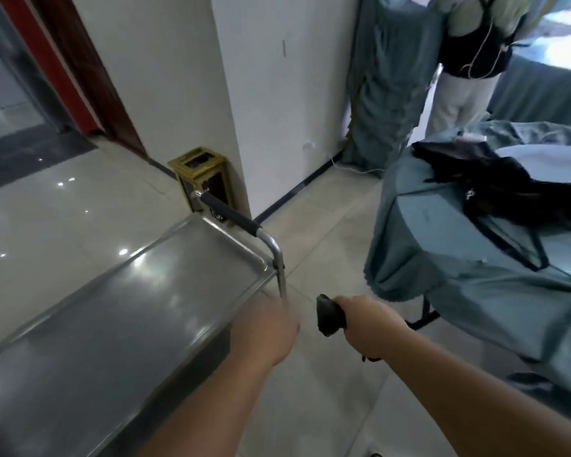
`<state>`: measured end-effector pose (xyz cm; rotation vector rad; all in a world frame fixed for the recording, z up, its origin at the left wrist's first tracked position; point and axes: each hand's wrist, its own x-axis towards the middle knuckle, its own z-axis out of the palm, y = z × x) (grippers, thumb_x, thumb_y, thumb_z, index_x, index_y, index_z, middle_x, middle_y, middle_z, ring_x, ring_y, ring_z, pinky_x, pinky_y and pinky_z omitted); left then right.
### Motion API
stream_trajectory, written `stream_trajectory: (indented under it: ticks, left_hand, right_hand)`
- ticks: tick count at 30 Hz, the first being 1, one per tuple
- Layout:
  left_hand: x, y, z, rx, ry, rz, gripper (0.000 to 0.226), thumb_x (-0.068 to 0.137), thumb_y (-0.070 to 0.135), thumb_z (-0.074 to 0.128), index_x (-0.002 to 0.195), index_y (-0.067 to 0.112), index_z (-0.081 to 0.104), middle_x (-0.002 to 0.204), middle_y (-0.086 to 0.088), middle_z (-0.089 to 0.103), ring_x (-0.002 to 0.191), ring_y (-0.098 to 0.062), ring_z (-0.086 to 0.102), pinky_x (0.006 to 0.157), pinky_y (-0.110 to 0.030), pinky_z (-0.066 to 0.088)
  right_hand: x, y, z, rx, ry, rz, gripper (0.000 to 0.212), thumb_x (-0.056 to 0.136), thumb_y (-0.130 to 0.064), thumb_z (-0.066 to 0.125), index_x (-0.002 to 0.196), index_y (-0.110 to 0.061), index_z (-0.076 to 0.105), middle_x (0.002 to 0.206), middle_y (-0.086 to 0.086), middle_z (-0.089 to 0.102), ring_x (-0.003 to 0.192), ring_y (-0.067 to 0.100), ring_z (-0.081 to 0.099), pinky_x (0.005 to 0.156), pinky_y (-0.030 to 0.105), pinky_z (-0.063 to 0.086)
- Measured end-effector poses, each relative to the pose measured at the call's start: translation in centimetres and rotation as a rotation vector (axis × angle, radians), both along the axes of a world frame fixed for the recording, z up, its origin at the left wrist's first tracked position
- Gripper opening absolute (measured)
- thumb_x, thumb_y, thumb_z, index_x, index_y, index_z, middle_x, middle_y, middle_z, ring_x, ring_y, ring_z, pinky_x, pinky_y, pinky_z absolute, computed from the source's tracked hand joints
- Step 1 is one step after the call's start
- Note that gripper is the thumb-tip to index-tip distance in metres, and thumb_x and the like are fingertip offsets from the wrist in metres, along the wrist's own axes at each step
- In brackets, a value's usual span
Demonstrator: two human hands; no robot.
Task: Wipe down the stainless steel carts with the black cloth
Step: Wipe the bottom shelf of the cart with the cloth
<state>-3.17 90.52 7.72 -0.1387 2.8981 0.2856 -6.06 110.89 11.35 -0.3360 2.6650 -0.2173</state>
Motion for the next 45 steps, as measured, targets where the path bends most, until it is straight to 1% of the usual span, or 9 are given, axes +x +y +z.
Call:
stream_trajectory:
  ticks: [4, 6, 9, 16, 26, 31, 34, 39, 45]
  left_hand:
    - [-6.5, 6.6, 1.0, 0.009, -0.011, -0.053, 0.047, 0.104, 0.056, 0.030, 0.119, 0.022, 0.059, 0.130, -0.004, 0.065, 0.118, -0.028, 0.060, 0.101, -0.047, 0.048]
    - [-9.6, 9.9, 1.3, 0.011, -0.023, -0.081, 0.051, 0.104, 0.057, 0.028, 0.127, 0.022, 0.058, 0.134, -0.005, 0.064, 0.121, -0.028, 0.059, 0.105, -0.049, 0.048]
    - [-14.0, 14.2, 1.5, 0.003, -0.008, -0.101, 0.060, 0.105, 0.059, 0.028, 0.146, 0.021, 0.052, 0.147, -0.004, 0.058, 0.133, -0.026, 0.055, 0.109, -0.047, 0.044]
    - [-23.1, 18.3, 0.8, -0.016, -0.028, -0.132, 0.059, 0.106, 0.058, 0.027, 0.146, 0.021, 0.051, 0.143, -0.002, 0.060, 0.127, -0.023, 0.056, 0.102, -0.045, 0.044]
    - [-42.8, 13.3, -1.3, -0.015, -0.071, -0.129, 0.061, 0.107, 0.056, 0.027, 0.152, 0.021, 0.047, 0.148, -0.003, 0.057, 0.130, -0.024, 0.054, 0.103, -0.045, 0.042]
    - [-52.8, 10.3, -1.0, 0.000, -0.055, -0.107, 0.050, 0.106, 0.054, 0.028, 0.132, 0.021, 0.055, 0.131, -0.002, 0.063, 0.112, -0.022, 0.057, 0.086, -0.041, 0.042]
    - [-57.2, 9.0, -1.5, 0.020, -0.058, -0.071, 0.056, 0.105, 0.054, 0.027, 0.140, 0.021, 0.054, 0.136, -0.002, 0.062, 0.117, -0.022, 0.058, 0.091, -0.042, 0.046]
    - [-64.4, 6.0, -3.0, 0.018, -0.049, 0.056, 0.058, 0.105, 0.058, 0.027, 0.144, 0.024, 0.053, 0.139, -0.001, 0.062, 0.121, -0.022, 0.058, 0.094, -0.043, 0.046]
    - [-72.0, 1.1, -2.6, 0.019, -0.034, 0.358, 0.059, 0.108, 0.059, 0.030, 0.151, 0.022, 0.049, 0.148, -0.005, 0.058, 0.129, -0.026, 0.057, 0.105, -0.044, 0.046]
  right_hand:
    - [-4.7, 6.7, 1.6, 0.018, -0.003, -0.048, 0.045, 0.097, -0.011, 0.055, 0.138, -0.026, 0.052, 0.119, 0.001, 0.063, 0.105, 0.025, 0.065, 0.076, 0.036, 0.051]
    - [-7.3, 10.0, 2.2, 0.029, -0.014, -0.071, 0.048, 0.097, -0.011, 0.055, 0.142, -0.027, 0.049, 0.123, 0.001, 0.063, 0.107, 0.026, 0.066, 0.074, 0.034, 0.049]
    - [-11.4, 14.6, 2.4, 0.041, -0.019, -0.101, 0.051, 0.096, -0.012, 0.054, 0.143, -0.028, 0.048, 0.127, 0.001, 0.063, 0.110, 0.027, 0.065, 0.079, 0.037, 0.054]
    - [-21.9, 19.2, 0.5, 0.021, 0.005, -0.111, 0.037, 0.095, -0.020, 0.059, 0.130, -0.027, 0.054, 0.108, -0.002, 0.065, 0.097, 0.024, 0.065, 0.082, 0.038, 0.056]
    - [-42.0, 14.0, -2.7, 0.061, -0.052, -0.051, 0.039, 0.093, -0.013, 0.060, 0.129, -0.027, 0.054, 0.104, -0.004, 0.062, 0.094, 0.022, 0.065, 0.083, 0.039, 0.059]
    - [-52.1, 11.3, -2.5, 0.044, -0.021, -0.055, 0.040, 0.092, -0.008, 0.053, 0.126, -0.028, 0.056, 0.105, -0.004, 0.066, 0.093, 0.020, 0.065, 0.086, 0.040, 0.059]
    - [-57.6, 9.7, -3.0, 0.053, -0.070, -0.025, 0.045, 0.091, -0.008, 0.056, 0.131, -0.030, 0.055, 0.108, -0.004, 0.066, 0.096, 0.021, 0.065, 0.088, 0.040, 0.059]
    - [-68.0, 6.2, -4.9, 0.084, -0.086, 0.103, 0.041, 0.091, -0.008, 0.055, 0.124, -0.031, 0.057, 0.099, -0.006, 0.063, 0.090, 0.020, 0.066, 0.083, 0.040, 0.060]
    - [-81.0, -0.4, -5.6, 0.086, -0.046, 0.402, 0.040, 0.090, -0.010, 0.058, 0.124, -0.030, 0.055, 0.092, -0.007, 0.058, 0.084, 0.018, 0.062, 0.076, 0.036, 0.057]
